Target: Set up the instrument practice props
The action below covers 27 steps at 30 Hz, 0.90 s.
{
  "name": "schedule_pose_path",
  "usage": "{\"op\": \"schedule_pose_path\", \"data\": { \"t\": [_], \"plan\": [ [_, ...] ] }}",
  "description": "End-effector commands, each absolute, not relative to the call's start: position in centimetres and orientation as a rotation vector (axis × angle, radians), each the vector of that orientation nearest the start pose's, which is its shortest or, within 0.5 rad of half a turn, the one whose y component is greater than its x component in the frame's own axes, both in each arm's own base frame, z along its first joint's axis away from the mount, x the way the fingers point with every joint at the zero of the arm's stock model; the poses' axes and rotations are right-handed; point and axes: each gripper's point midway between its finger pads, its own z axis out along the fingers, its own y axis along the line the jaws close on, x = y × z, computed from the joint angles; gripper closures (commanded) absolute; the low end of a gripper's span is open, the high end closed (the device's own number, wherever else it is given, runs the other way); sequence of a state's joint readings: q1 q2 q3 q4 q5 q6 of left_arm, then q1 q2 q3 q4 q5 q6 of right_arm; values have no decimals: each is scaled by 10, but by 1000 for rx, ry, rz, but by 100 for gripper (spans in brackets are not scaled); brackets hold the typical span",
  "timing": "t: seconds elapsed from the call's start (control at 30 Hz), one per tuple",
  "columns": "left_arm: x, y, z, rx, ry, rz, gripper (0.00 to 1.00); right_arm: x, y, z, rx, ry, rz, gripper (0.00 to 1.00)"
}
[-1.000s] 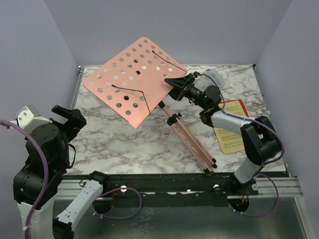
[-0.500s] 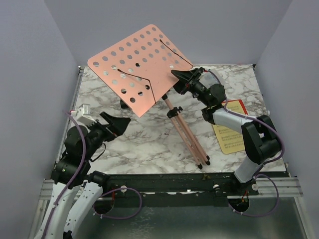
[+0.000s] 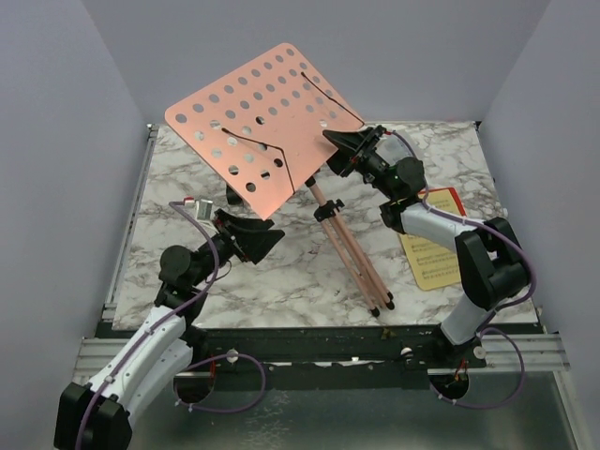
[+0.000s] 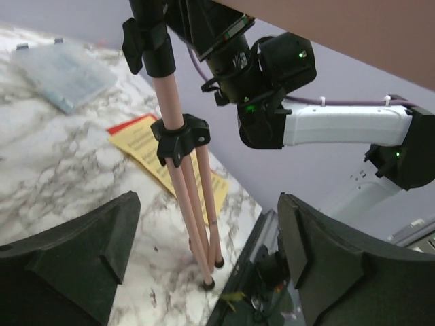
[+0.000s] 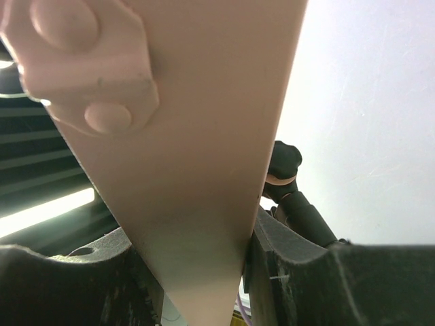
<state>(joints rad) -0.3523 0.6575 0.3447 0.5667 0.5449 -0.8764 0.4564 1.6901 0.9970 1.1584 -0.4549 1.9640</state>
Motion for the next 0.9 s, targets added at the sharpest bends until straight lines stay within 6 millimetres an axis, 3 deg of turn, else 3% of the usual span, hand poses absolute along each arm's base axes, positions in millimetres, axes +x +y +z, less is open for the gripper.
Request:
{"op": "schedule_pose_path", "data": {
  "t": [0.0, 0.17, 0.3, 0.43, 0.87],
  "plan": [
    [214, -195, 331, 164, 1099, -1281, 16, 305, 265, 497, 296, 1011, 2470, 99],
    [216, -237, 332, 368, 1087, -1348, 24, 303, 264, 499, 293, 1009, 2464, 99],
    [225, -256, 330, 415, 1056, -1410, 16, 301, 263, 501, 293, 1003, 2463, 100],
    [233, -272, 331, 438, 1008, -1482, 16, 299, 263, 503, 290, 1004, 2459, 99],
    [270, -317, 327, 367, 1000, -1492, 40, 288, 262, 512, 268, 996, 2449, 99]
  ]
}}
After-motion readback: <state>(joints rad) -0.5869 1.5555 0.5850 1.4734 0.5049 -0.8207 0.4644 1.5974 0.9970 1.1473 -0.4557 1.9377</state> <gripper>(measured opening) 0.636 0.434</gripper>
